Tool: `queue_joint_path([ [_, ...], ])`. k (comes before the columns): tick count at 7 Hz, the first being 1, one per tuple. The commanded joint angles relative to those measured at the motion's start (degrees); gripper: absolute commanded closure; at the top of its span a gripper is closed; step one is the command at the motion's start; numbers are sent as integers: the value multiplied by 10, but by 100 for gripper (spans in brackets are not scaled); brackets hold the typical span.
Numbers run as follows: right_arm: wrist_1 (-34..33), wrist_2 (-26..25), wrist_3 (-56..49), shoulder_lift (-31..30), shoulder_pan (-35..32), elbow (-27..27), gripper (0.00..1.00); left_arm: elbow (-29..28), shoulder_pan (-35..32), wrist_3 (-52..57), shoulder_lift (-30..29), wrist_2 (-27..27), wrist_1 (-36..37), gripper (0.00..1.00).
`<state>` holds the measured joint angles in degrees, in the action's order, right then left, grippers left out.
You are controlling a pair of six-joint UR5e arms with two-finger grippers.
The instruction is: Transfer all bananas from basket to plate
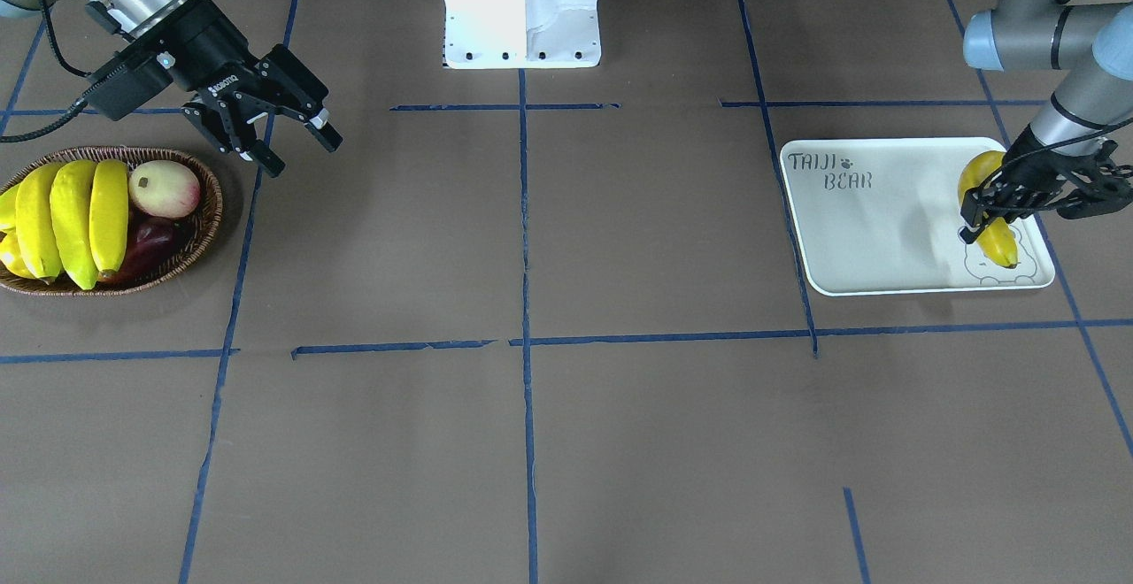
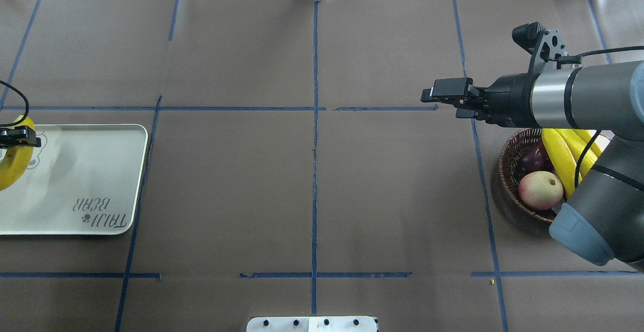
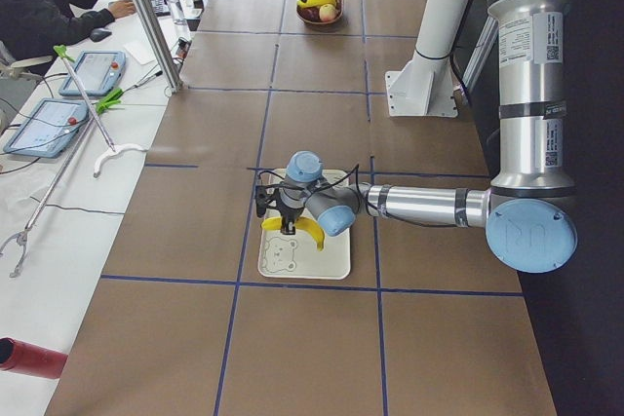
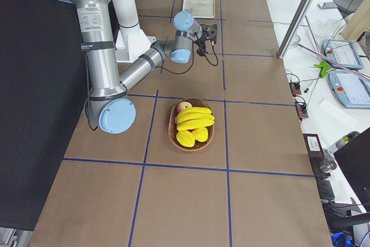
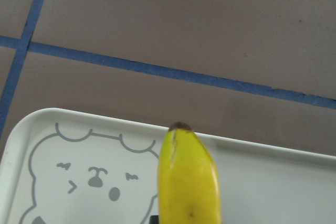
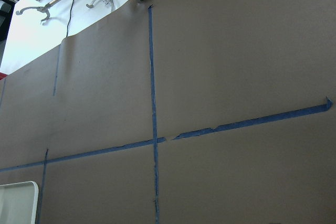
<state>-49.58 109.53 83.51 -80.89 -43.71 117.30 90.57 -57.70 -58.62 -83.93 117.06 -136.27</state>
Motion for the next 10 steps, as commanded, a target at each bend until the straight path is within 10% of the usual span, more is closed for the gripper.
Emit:
queue_joint_path([
  [1, -3, 2, -1, -5, -2, -3, 0, -26, 0, 7, -4, -4, -10, 1],
  [4, -81, 79, -110, -21, -71, 0, 0, -31, 1, 1, -9, 0, -58, 0],
  [10, -75, 196, -474, -248, -195, -7, 0, 36, -22, -4, -38, 70, -45, 0],
])
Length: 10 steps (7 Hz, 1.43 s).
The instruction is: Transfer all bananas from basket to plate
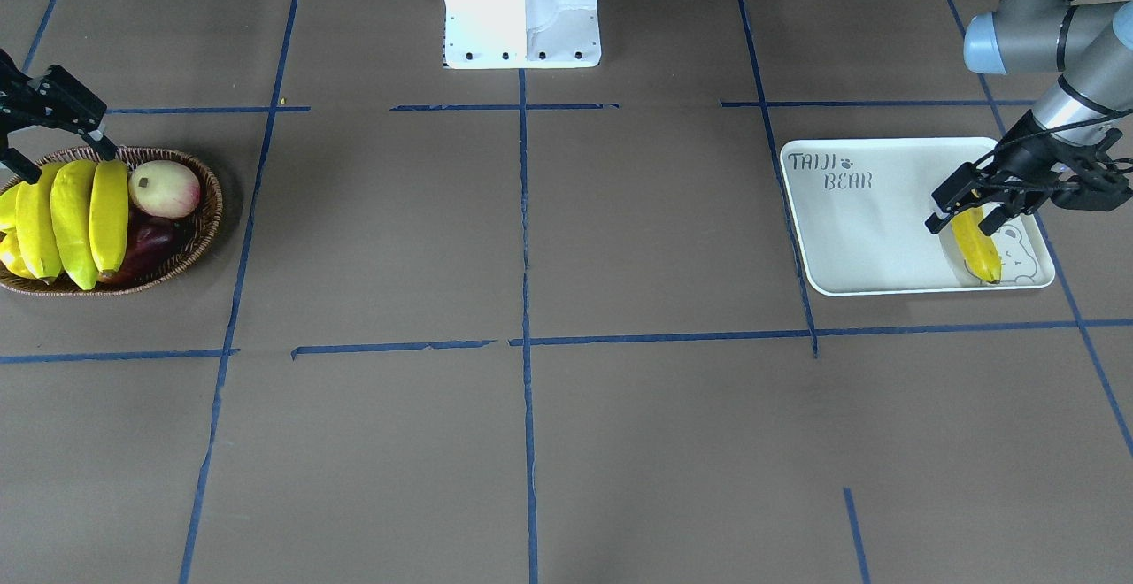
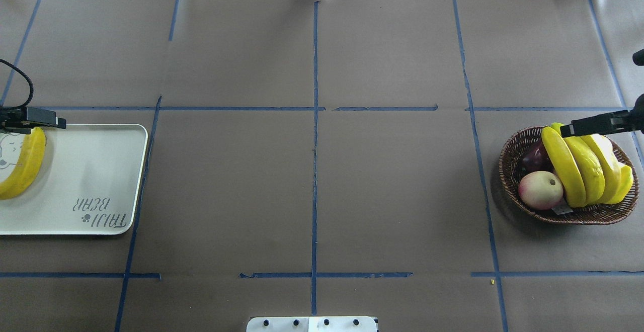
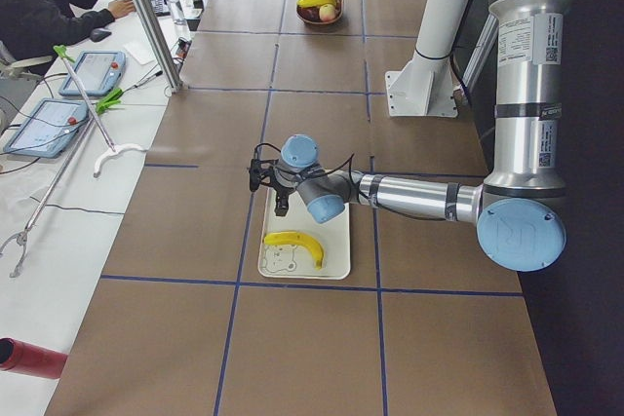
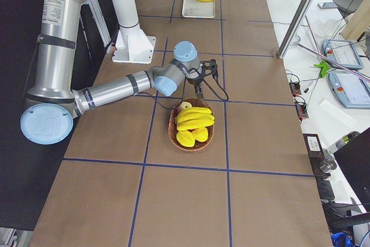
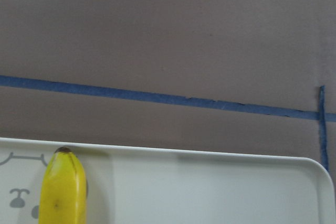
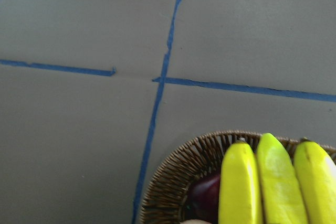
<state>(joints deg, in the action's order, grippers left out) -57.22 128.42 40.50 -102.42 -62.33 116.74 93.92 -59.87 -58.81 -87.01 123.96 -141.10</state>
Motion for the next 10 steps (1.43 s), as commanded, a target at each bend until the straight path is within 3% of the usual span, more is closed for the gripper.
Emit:
queue_joint_path([
  [1, 3, 7, -59, -56, -9, -3, 0, 1, 0, -23, -15, 1, 3, 0],
  [2, 3, 3, -58, -60, -9, -9, 2, 1, 1, -33, -18, 1, 3, 0],
  [3, 3, 2, -58, -57, -8, -21, 17, 1, 2, -34, -22, 1, 3, 0],
  [5, 2, 0, -58, -46, -6, -39, 34, -3, 2, -34, -26, 1, 3, 0],
  [10, -4, -3, -58, -23, 27, -64, 41, -8, 3, -35, -31, 1, 3, 0],
])
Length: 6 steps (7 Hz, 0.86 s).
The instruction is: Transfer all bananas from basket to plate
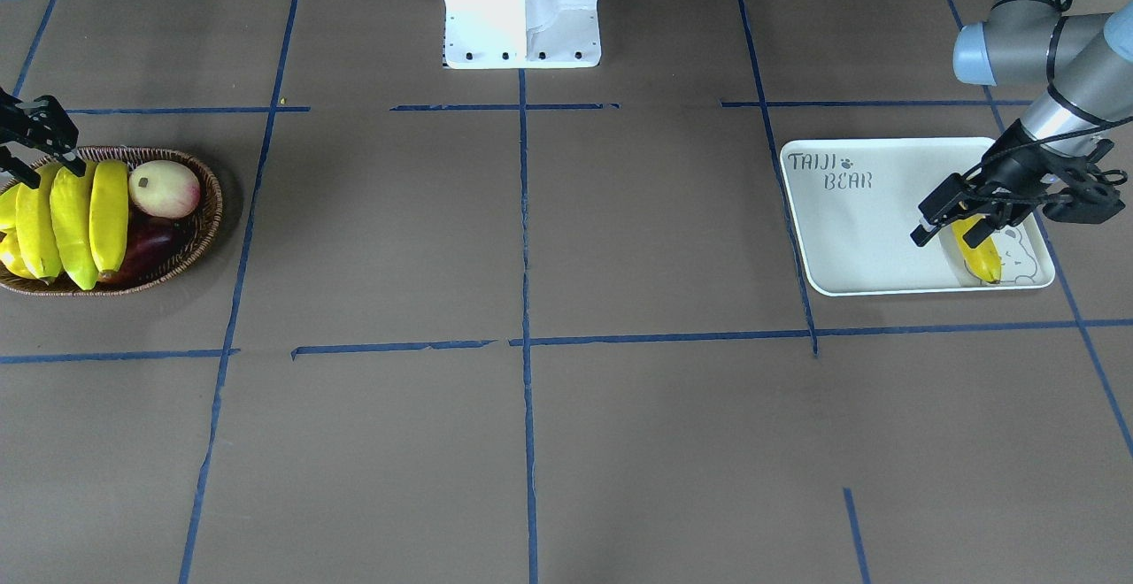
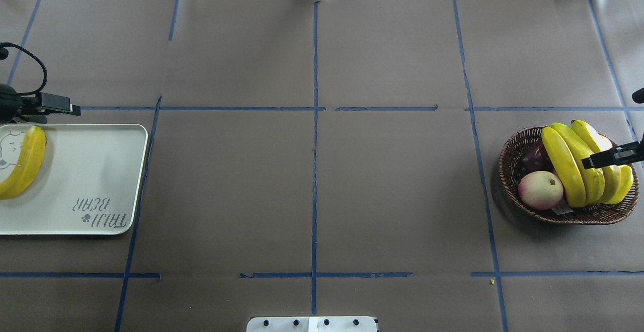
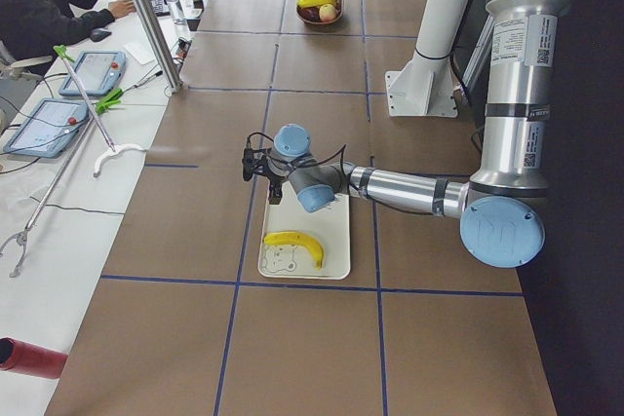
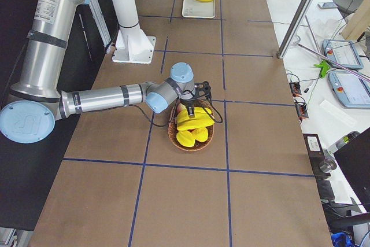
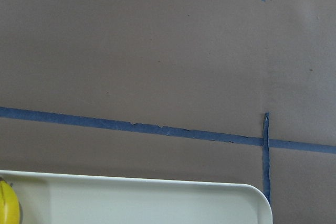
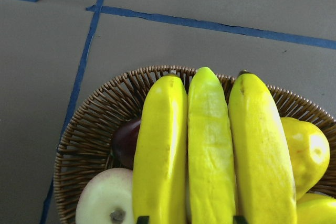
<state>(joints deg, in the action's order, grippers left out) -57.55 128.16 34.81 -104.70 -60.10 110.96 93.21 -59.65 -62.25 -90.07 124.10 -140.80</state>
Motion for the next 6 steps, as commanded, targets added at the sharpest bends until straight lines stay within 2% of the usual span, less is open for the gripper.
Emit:
queue_joint_path([
  [1, 0, 0, -1, -2, 4, -10, 42, -1, 1, -1, 0, 0, 0, 0],
  [4, 1, 0, -1, 0, 4, -15, 49, 0, 0, -1, 0, 1, 0, 0],
  [6, 0, 0, -1, 0, 4, -17, 50, 1, 0, -1, 0, 1, 0, 0],
])
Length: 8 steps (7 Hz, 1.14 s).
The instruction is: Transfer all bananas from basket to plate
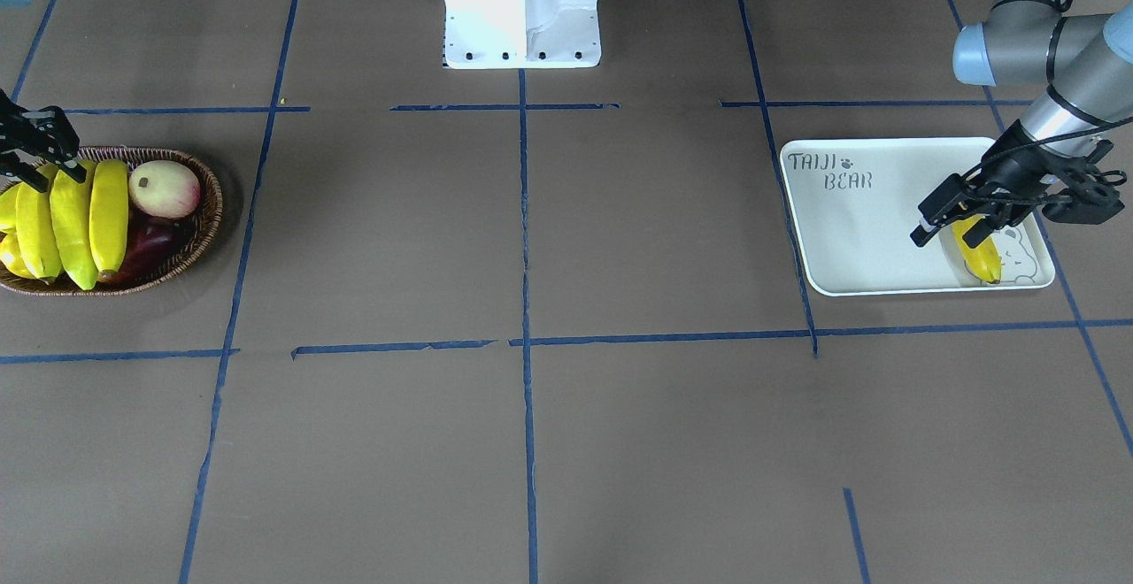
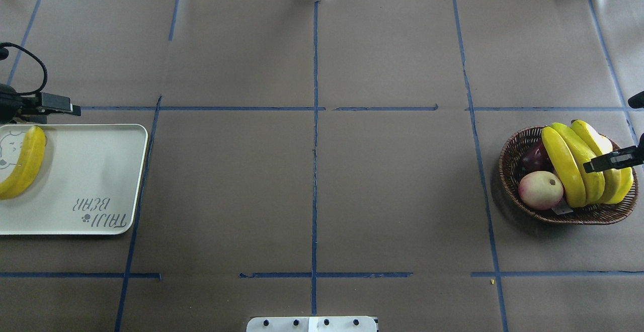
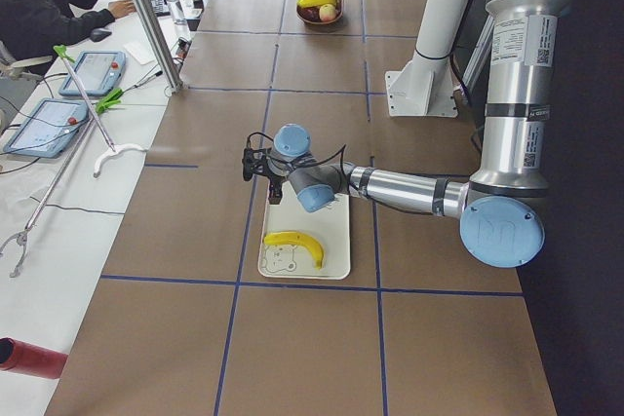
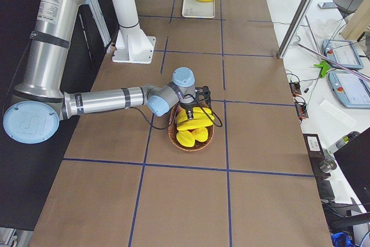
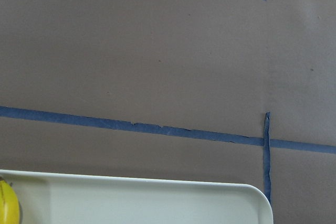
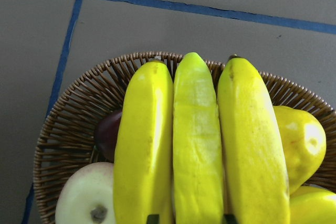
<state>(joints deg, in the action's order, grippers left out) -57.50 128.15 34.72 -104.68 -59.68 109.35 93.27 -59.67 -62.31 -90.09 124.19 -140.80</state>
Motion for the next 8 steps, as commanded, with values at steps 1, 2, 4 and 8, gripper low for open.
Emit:
queue_joint_path([
  [1, -1, 0, -1, 1, 2, -5, 49, 2, 0, 0, 0, 0, 0, 0],
  [2, -1, 0, -1, 1, 6, -8, 49, 1, 0, 0, 0, 0, 0, 0],
  [4, -1, 0, 0, 5, 13, -9, 49, -1, 1, 0, 0, 0, 0, 0],
  [8, -2, -3, 0, 6, 18, -12, 50, -3, 2, 0, 0, 0, 0, 0],
])
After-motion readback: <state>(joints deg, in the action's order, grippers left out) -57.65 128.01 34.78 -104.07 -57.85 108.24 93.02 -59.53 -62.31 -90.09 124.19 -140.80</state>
